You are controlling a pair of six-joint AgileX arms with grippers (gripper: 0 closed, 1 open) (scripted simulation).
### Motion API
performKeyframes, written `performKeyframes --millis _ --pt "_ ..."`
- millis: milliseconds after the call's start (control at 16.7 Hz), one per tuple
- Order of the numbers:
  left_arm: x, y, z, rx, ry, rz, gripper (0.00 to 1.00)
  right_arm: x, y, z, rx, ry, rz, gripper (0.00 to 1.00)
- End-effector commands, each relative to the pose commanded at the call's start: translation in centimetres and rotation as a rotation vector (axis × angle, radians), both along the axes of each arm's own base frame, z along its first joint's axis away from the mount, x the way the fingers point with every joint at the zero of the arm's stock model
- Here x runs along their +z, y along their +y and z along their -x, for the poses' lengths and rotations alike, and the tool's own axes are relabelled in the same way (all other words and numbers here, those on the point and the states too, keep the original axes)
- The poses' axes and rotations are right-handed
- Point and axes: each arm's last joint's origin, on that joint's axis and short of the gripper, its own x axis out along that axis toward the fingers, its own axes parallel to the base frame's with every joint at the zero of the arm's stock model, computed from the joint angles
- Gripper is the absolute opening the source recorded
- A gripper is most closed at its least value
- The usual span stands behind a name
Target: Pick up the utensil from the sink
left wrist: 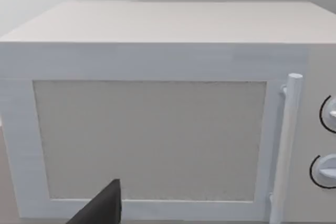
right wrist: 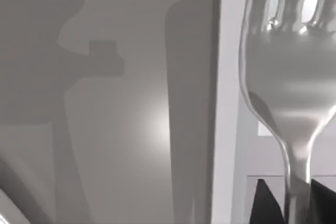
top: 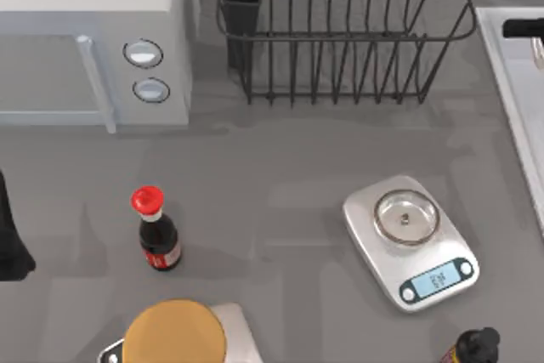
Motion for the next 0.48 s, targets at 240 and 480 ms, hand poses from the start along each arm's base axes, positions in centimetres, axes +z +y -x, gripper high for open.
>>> performKeyframes --millis 240,480 --pt "0.0 0.0 0.0 0.0 0.0 0.0 1.0 2.8 8.8 4.5 0.003 0.013 0.005 0.0" --pt "0.0 0.0 0.0 0.0 0.0 0.0 1.0 3.7 10.7 6.4 0.002 0.015 0.007 0.0"
